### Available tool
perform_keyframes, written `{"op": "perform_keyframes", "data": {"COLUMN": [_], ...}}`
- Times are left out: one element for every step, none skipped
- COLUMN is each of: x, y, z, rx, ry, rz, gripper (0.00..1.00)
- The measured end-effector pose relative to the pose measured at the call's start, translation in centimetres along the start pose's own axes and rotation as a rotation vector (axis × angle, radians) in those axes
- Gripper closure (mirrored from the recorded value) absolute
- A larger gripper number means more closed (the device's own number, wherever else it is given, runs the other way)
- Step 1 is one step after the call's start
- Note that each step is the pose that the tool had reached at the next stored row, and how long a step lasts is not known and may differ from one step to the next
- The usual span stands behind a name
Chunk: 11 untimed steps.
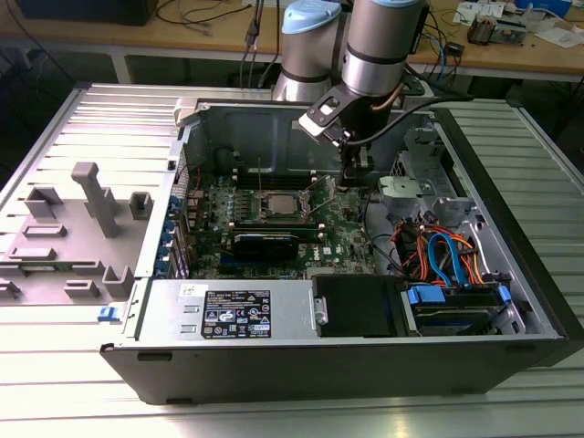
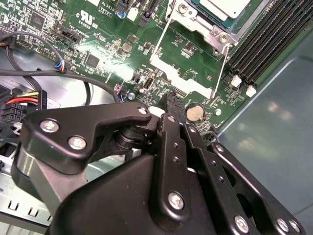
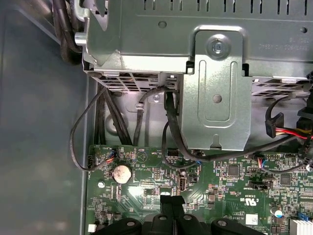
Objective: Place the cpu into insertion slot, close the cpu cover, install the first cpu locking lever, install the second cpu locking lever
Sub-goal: 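Close the cpu cover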
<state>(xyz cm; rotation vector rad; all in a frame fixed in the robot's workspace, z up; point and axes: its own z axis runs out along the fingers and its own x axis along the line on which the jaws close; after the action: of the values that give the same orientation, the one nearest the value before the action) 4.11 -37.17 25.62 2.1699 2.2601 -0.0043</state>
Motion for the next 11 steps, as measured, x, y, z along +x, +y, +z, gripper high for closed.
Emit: {"op": "perform_keyframes", "data": {"x": [0.0, 0.0, 0.0, 0.0, 0.0, 0.0, 0.0, 0.0, 0.0, 0.0, 0.0], "y": [0.0, 0.0, 0.0, 0.0, 0.0, 0.0, 0.0, 0.0, 0.0, 0.0, 0.0], "z": [0.04, 0.07, 0.1, 0.14, 0.15, 0.17, 0.18, 0.18, 0.19, 0.19, 0.19], "rx": [-0.0001, -0.0001, -0.0002, -0.0001, -0.0001, -0.0001, -0.0001, -0.0001, -0.0001, -0.0001, -0.0001], "ry": [0.0002, 0.0002, 0.0003, 0.0004, 0.0003, 0.0003, 0.0003, 0.0003, 0.0004, 0.0003, 0.0004], "rz": [0.0, 0.0, 0.0, 0.0, 0.0, 0.0, 0.0, 0.0, 0.0, 0.0, 0.0], "gripper": [0.89, 0.89, 0.89, 0.89, 0.89, 0.89, 0.89, 0.89, 0.89, 0.89, 0.89]}}
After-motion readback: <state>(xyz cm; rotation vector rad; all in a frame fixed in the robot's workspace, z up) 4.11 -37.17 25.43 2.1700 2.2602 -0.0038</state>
